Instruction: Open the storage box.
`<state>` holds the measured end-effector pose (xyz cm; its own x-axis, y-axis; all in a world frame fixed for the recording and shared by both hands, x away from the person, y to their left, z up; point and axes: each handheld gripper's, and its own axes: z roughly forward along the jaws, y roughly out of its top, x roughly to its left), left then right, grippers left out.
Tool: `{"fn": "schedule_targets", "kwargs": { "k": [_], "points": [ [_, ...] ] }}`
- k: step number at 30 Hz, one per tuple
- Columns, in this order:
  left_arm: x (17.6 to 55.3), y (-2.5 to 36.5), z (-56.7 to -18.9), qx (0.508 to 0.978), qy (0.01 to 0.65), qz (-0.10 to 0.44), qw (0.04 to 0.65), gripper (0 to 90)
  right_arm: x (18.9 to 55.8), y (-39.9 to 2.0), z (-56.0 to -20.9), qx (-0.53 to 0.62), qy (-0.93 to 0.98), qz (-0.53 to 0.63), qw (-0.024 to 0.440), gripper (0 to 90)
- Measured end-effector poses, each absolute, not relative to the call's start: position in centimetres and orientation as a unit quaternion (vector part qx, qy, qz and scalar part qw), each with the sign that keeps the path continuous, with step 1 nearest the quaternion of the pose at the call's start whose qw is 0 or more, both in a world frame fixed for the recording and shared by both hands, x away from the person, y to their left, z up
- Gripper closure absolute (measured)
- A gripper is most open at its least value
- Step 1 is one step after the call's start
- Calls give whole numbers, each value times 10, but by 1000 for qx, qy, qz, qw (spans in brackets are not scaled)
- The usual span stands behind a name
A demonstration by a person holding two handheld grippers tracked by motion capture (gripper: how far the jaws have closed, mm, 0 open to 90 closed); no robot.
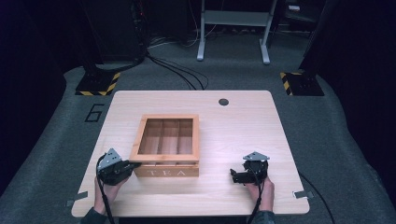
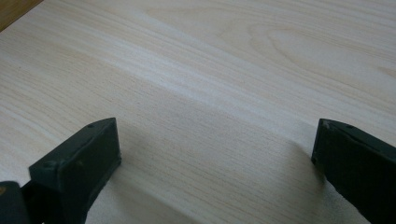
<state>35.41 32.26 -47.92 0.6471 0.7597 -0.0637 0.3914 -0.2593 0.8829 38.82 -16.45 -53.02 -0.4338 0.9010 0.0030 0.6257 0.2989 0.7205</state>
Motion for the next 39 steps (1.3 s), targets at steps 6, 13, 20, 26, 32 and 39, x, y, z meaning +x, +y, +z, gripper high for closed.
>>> {"fn": "schedule_targets", "kwargs": {
  "k": [6,13,20,26,32,39],
  "points": [
    [348,331,-476,768,379,185,482,820,388,-165,-530,490,779,332,207,6],
    [341,338,-476,762,387,180,487,800,388,-165,-530,490,780,331,207,6],
    [333,341,-484,772,394,178,466,705,388,-165,-530,489,779,332,207,6],
    [331,355,-499,761,412,160,474,631,388,-165,-530,489,780,332,207,8],
    [334,364,-515,762,435,159,453,429,388,-165,-530,489,780,332,207,9],
    [343,375,-528,762,472,165,412,250,388,-165,-530,489,780,332,207,9]
  ]
}}
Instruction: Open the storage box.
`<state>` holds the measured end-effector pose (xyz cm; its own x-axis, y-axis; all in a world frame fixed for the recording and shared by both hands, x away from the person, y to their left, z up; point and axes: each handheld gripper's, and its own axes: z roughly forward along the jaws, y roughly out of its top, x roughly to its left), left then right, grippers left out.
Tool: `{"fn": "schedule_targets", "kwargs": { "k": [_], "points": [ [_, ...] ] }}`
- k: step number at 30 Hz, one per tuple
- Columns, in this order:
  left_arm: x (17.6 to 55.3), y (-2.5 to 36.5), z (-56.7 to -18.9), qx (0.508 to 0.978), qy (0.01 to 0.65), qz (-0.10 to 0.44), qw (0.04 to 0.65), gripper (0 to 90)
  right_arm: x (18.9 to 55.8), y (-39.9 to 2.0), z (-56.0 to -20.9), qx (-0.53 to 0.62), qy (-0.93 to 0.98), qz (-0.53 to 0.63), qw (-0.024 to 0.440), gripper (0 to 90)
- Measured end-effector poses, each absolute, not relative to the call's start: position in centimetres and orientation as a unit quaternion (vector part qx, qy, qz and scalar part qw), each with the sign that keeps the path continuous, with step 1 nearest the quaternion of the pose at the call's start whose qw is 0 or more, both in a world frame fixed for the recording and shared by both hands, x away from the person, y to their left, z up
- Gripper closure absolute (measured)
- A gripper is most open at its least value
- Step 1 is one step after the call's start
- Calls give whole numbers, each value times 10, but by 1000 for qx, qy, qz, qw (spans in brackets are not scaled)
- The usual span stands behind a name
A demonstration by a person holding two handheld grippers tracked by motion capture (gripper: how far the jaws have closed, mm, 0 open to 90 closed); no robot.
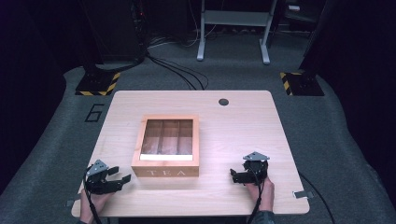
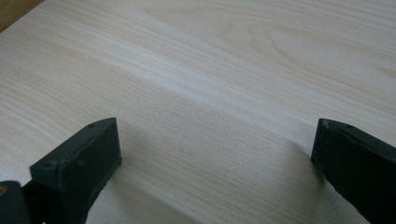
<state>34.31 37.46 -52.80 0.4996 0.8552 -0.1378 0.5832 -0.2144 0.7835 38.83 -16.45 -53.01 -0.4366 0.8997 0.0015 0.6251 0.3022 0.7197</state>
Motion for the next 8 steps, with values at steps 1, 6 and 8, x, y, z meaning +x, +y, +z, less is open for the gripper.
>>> {"fn": "schedule_targets", "kwargs": {
  "k": [1,6,8],
  "points": [
    [344,375,-529,764,472,162,408,229,388,-165,-530,489,780,332,207,9],
    [350,375,-529,770,478,174,385,169,388,-165,-530,489,780,332,207,8],
    [351,375,-530,766,482,176,386,165,388,-165,-530,489,780,331,207,8]
  ]
}}
